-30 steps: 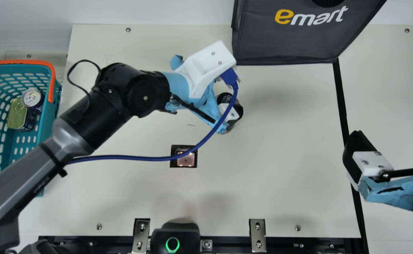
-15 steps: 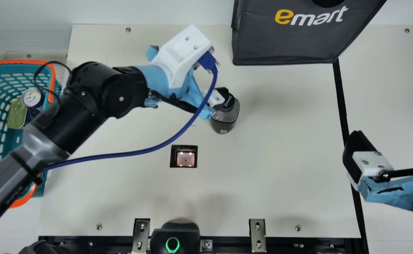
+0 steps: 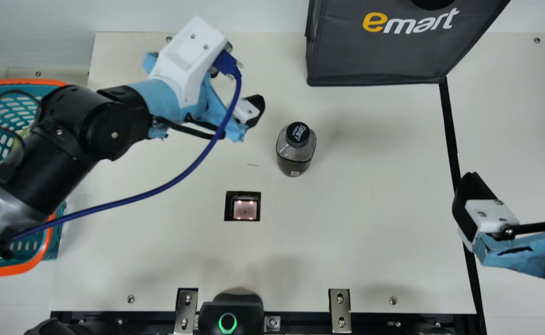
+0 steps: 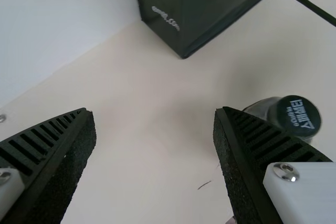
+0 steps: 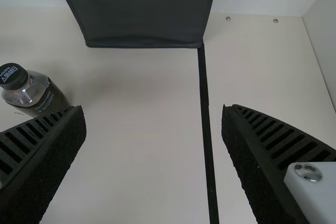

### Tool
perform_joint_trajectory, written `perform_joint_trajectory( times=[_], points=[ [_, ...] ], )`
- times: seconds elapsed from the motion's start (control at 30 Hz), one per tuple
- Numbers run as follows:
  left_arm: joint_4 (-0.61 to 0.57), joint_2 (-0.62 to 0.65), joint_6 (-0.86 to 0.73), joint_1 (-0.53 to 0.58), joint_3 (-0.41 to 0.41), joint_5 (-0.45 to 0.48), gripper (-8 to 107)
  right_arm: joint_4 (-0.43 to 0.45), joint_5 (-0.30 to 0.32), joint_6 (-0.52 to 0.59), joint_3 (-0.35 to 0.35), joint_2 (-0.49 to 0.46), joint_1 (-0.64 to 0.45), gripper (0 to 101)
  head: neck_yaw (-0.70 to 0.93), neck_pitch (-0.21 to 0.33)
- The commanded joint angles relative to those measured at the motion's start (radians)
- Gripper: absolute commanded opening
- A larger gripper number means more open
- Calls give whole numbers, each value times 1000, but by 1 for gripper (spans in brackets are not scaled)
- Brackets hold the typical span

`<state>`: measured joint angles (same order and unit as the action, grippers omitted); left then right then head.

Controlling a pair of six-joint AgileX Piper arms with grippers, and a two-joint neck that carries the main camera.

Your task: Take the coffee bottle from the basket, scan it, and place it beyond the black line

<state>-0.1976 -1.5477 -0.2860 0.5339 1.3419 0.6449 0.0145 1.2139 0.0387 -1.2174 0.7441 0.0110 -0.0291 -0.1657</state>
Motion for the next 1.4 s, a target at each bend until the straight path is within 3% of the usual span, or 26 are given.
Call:
perform_joint_trajectory(
  times=[0.0,0.53,1.37],
  points=[
    [6,9,8,-18,-9,-3,90,0,0,0,0,0,0,91,2,27],
    [15,99,13,-228,-76,-29,90,0,0,0,0,0,0,91,2,27],
    [-89,206,-154,-515,-147,-127,90,0,1,0,0,0,0,91,2,27]
  ],
)
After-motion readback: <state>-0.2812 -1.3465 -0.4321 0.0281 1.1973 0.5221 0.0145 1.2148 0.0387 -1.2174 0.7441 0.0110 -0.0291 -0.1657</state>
